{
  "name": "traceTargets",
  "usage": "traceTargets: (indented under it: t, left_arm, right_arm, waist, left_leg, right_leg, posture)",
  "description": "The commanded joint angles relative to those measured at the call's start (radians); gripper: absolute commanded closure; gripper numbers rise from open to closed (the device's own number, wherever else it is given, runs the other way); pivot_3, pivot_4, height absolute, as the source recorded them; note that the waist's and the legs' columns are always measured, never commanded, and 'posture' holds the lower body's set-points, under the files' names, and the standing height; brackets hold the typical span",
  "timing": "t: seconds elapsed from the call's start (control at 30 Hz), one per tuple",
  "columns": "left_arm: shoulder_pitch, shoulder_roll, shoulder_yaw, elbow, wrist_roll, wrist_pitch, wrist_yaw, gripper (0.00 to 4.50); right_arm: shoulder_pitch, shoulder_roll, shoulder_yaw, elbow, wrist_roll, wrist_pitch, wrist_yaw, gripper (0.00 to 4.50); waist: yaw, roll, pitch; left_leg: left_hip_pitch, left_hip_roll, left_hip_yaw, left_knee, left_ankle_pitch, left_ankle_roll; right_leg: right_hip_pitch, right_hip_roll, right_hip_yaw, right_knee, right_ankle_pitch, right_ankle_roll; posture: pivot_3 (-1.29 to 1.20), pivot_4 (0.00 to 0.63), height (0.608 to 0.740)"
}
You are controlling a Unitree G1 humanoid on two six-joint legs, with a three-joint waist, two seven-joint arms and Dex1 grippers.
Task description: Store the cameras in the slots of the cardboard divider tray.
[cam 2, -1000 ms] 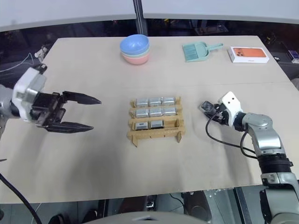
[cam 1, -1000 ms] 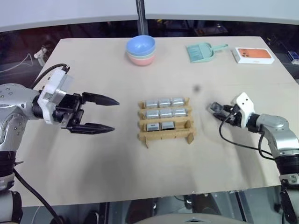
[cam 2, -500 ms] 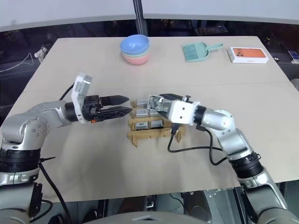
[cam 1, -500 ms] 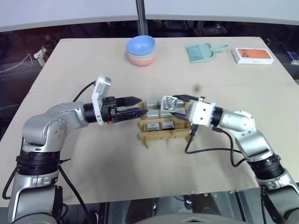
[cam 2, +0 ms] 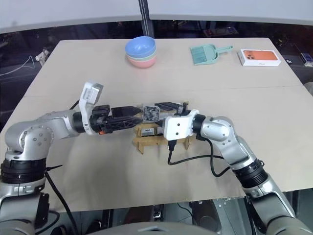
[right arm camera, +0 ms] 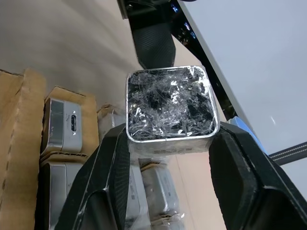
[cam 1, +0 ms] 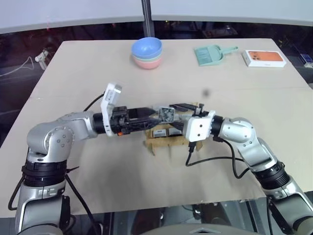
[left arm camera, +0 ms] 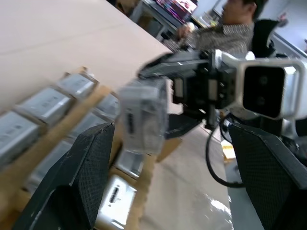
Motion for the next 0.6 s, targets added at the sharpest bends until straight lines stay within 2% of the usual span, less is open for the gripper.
traceTargets:
  t: [0.03,0.6]
  left_arm:
    - [-0.011,-0.008,-0.011,-0.011,0.012,-0.021,-0.012,0.55]
    - [-0.065,-0.064,-0.022,0.040,0.038,-0.050,-0.018,0.55]
  right_arm:
    - [-0.018,0.006,-0.008,-0.038,0.004,-0.021,-0.011,2.69]
    - [-0.007,0.006,0.008,-0.057,0.001,-0.024,-0.003,2.69]
  waist:
    - [0.000,0.000,0.000]
    - [0.000,0.000,0.000]
  left_leg:
    - [0.000,0.000,0.000,0.000,0.000,0.000]
    - [0.000,0.000,0.000,0.000,0.000,0.000]
  right_leg:
    - [0.000,0.000,0.000,0.000,0.000,0.000]
    - [0.000,0.000,0.000,0.000,0.000,0.000]
  posture:
    - [0.00,0.150,0.740]
    - [0.00,0.150,0.740]
